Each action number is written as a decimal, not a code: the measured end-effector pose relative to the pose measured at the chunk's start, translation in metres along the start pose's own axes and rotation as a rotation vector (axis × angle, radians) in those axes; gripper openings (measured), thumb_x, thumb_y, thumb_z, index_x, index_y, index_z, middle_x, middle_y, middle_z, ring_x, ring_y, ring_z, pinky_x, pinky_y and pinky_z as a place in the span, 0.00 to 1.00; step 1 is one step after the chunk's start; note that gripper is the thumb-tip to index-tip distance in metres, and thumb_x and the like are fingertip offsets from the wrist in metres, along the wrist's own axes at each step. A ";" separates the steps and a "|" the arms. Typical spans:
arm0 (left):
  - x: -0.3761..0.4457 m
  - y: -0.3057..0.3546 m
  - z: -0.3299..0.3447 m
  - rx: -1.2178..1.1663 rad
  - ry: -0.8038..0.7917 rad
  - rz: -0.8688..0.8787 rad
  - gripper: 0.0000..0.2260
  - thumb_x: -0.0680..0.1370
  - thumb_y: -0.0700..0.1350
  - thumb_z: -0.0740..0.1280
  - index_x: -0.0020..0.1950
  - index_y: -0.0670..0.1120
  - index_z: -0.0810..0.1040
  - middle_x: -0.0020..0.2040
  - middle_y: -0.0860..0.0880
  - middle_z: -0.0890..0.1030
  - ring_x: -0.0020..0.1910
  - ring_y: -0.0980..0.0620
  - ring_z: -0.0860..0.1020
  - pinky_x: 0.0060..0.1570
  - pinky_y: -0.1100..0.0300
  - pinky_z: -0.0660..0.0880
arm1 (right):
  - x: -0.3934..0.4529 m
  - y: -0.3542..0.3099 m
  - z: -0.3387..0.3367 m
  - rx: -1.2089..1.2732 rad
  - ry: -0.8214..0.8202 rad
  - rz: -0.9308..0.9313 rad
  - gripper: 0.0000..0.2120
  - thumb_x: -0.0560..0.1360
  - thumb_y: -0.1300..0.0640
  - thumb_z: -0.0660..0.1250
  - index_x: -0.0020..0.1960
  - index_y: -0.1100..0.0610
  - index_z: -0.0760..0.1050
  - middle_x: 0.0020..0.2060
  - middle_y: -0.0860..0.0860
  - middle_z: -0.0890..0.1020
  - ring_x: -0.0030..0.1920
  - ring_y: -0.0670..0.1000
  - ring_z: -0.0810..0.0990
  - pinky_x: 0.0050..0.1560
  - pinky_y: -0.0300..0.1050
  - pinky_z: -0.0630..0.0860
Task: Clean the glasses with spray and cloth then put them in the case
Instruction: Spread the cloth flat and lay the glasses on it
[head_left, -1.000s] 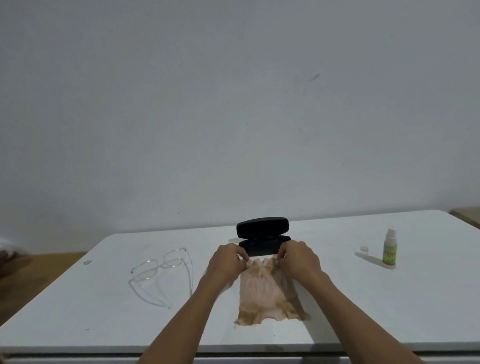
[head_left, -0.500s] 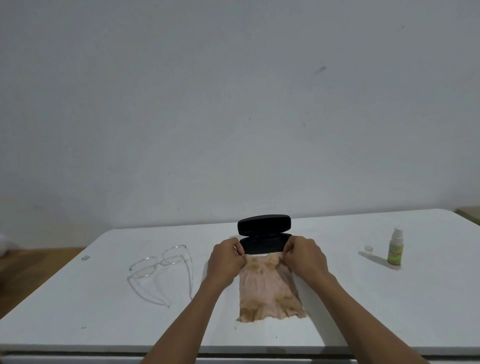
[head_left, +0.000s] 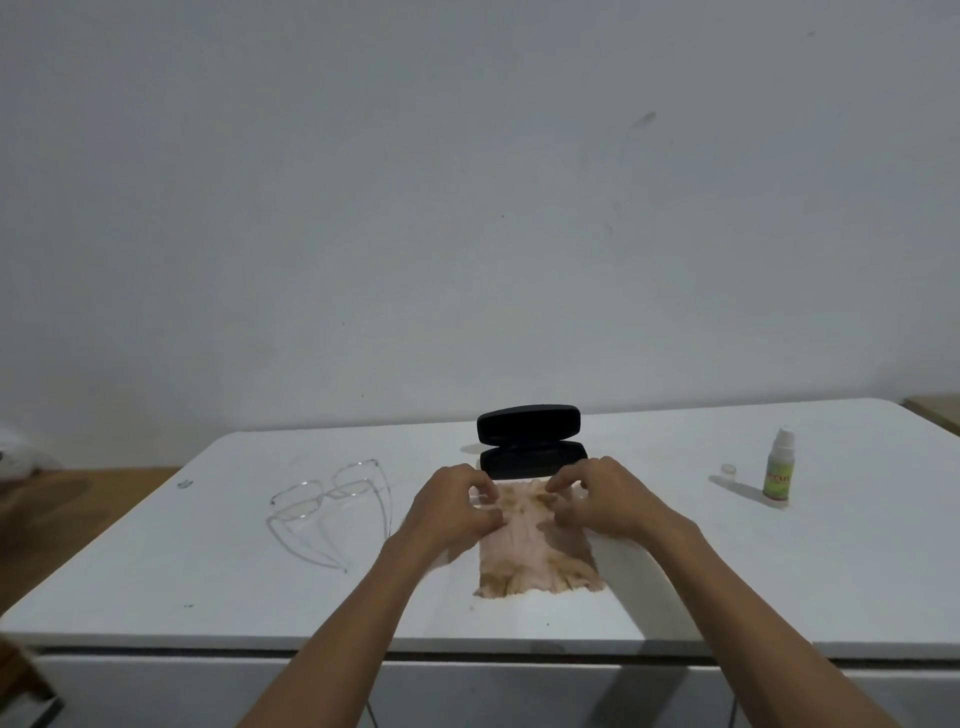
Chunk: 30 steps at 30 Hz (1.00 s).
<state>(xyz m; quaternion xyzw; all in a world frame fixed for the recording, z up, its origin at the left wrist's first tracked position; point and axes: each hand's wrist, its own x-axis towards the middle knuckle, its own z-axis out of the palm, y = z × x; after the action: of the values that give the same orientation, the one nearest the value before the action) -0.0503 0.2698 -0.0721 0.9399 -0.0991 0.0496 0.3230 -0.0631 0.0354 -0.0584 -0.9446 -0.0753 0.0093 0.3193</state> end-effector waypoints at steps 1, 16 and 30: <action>-0.003 -0.002 -0.003 -0.002 -0.048 0.016 0.14 0.64 0.57 0.76 0.48 0.56 0.85 0.52 0.58 0.82 0.51 0.57 0.79 0.51 0.58 0.78 | -0.005 0.000 -0.004 -0.038 -0.048 0.003 0.24 0.62 0.43 0.73 0.59 0.40 0.83 0.58 0.48 0.81 0.54 0.49 0.81 0.55 0.45 0.80; -0.036 -0.008 -0.046 0.113 -0.117 0.106 0.28 0.68 0.66 0.76 0.64 0.56 0.81 0.69 0.55 0.78 0.70 0.56 0.74 0.68 0.55 0.71 | -0.019 -0.035 -0.016 -0.236 -0.236 -0.032 0.32 0.68 0.49 0.76 0.72 0.44 0.74 0.68 0.47 0.76 0.64 0.51 0.76 0.62 0.45 0.75; -0.089 -0.131 -0.124 0.465 0.529 0.111 0.25 0.61 0.25 0.68 0.50 0.47 0.86 0.51 0.48 0.84 0.53 0.41 0.81 0.49 0.52 0.79 | 0.049 -0.134 0.102 -0.092 -0.071 -0.378 0.25 0.76 0.65 0.66 0.65 0.40 0.80 0.52 0.44 0.82 0.46 0.44 0.77 0.49 0.43 0.77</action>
<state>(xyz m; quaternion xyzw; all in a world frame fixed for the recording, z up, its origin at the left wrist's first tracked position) -0.1120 0.4608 -0.0672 0.9361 -0.0489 0.3299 0.1116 -0.0396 0.2094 -0.0569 -0.9263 -0.2631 -0.0210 0.2689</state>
